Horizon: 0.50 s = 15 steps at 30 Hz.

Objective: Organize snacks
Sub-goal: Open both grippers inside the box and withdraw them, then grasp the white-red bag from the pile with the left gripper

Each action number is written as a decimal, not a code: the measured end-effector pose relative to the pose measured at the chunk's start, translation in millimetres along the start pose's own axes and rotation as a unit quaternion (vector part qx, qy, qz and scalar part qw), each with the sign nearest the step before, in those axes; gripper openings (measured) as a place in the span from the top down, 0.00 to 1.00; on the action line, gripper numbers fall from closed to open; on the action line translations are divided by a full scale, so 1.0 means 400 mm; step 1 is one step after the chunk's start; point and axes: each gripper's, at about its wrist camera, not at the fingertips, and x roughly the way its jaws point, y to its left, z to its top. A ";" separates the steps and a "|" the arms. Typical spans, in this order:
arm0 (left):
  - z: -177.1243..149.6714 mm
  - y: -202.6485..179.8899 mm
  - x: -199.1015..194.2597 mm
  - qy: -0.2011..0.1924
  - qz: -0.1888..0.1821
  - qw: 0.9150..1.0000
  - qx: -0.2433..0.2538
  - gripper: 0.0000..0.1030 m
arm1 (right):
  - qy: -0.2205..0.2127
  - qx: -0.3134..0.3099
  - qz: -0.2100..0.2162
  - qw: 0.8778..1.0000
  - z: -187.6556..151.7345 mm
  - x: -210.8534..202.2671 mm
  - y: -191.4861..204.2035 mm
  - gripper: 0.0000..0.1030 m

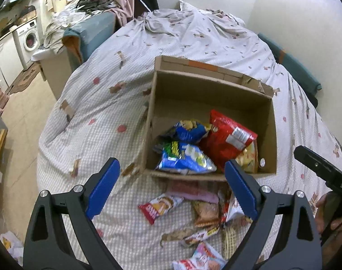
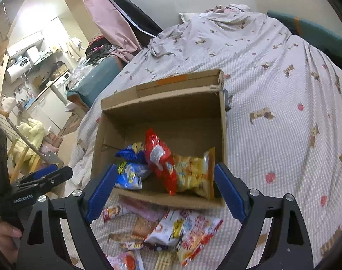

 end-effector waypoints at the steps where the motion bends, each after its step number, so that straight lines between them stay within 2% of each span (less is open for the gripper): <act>1: -0.012 0.006 -0.007 0.003 0.001 1.000 -0.003 0.10 | 0.001 0.000 0.000 1.000 -0.006 -0.006 0.002 0.13; 10: -0.101 0.036 -0.038 0.033 0.003 0.999 -0.016 0.10 | 0.019 0.010 -0.005 1.000 -0.093 -0.060 0.007 0.13; 15: -0.153 0.054 -0.047 0.051 0.006 0.998 -0.035 0.10 | 0.040 0.037 -0.007 0.998 -0.145 -0.069 -0.010 0.13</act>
